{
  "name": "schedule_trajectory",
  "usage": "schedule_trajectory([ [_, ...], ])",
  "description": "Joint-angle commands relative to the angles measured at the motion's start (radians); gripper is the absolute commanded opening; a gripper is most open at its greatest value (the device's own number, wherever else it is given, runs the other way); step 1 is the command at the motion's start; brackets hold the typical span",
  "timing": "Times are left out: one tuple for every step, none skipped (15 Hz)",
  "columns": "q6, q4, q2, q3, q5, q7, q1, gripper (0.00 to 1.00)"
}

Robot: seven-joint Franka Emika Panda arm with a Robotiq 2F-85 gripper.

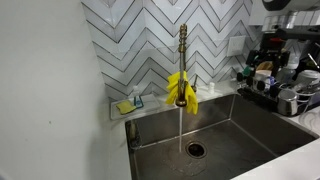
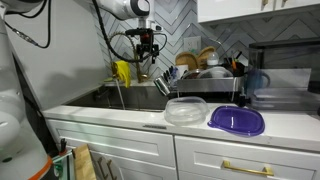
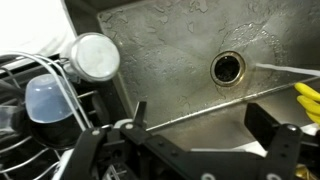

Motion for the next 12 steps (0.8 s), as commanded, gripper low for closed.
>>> schedule_trajectory([
  [0.099, -0.234, -0.156, -0.04, -0.017, -0.167, -0.061, 1.0],
  [0.149, -0.283, -0.17, -0.054, -0.013, -0.205, -0.077, 1.0],
  [0.224, -0.335, -0.182, -0.069, 0.02, -0.23, -0.091, 1.0],
  [0.113, -0.192, -0.117, -0.053, -0.003, -0.175, -0.071, 1.0],
  [0.137, -0.222, -0.125, -0.061, -0.002, -0.189, -0.081, 1.0],
  [0.136, -0.219, -0.122, -0.063, -0.002, -0.189, -0.084, 1.0],
  [0.136, -0.21, -0.119, -0.06, -0.002, -0.189, -0.081, 1.0],
  [0.135, -0.204, -0.118, -0.057, -0.002, -0.187, -0.078, 1.0],
  [0.133, -0.199, -0.118, -0.053, -0.002, -0.185, -0.075, 1.0],
  [0.133, -0.196, -0.118, -0.052, -0.002, -0.185, -0.073, 1.0],
  [0.128, -0.2, -0.124, -0.059, -0.005, -0.248, -0.082, 1.0],
  [0.111, -0.211, -0.136, -0.069, -0.017, -0.319, -0.091, 1.0],
])
